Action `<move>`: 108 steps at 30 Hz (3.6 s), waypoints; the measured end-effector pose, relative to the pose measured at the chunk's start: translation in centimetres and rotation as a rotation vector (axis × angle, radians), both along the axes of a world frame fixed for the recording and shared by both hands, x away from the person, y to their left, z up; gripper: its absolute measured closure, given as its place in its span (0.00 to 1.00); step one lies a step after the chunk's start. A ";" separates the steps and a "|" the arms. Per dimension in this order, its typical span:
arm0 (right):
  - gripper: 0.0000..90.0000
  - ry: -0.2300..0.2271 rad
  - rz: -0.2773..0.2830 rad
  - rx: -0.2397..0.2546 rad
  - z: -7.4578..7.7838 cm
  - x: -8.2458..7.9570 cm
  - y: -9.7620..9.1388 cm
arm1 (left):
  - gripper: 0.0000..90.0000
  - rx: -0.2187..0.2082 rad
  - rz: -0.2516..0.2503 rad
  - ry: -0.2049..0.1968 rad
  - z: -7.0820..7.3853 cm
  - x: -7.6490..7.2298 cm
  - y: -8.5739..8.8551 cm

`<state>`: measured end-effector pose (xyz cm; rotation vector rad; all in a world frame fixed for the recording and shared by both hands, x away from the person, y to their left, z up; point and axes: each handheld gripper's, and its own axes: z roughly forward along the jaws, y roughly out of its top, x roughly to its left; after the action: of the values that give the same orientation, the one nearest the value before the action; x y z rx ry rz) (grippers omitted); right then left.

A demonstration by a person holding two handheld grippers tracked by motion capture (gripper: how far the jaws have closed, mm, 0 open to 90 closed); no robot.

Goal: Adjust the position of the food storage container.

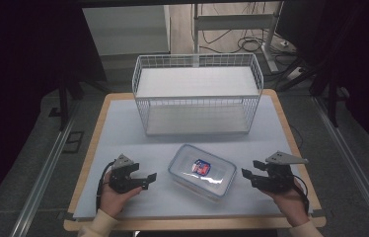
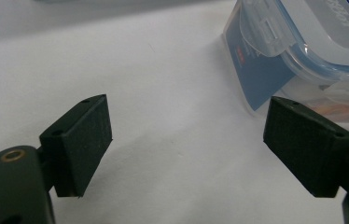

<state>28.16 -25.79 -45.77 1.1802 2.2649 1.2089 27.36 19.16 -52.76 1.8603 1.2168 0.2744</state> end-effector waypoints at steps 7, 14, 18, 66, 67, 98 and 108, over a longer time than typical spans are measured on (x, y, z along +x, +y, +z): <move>0.92 0.017 0.163 0.045 1.5 -0.1 3.3 | 0.17 0.007 -0.005 0.007 -0.2 0.1 -0.1; 1.00 0.016 0.264 0.004 2.0 0.5 8.2 | 0.17 0.009 -0.006 0.015 -0.2 0.1 -0.2; 1.00 0.034 0.323 -0.018 1.3 -0.7 9.7 | 0.17 0.009 -0.008 0.022 -0.3 0.1 -0.1; 1.00 0.135 0.286 -0.127 -1.8 -1.3 5.3 | 0.18 0.014 0.011 0.040 -0.5 0.3 0.0; 1.00 0.131 0.273 -0.123 -1.7 -1.2 5.0 | 0.18 0.017 0.010 0.042 -0.5 0.3 0.0; 1.00 0.026 0.146 -0.047 0.2 0.7 2.2 | 0.18 0.059 0.019 0.003 0.1 0.0 -0.5; 0.69 0.029 0.064 0.064 0.4 1.9 -0.8 | 0.18 -0.028 0.014 -0.005 1.7 -0.1 -0.3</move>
<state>30.07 -26.61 -45.35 1.1628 2.3174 1.3058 27.22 18.86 -51.02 1.8270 1.2243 0.2684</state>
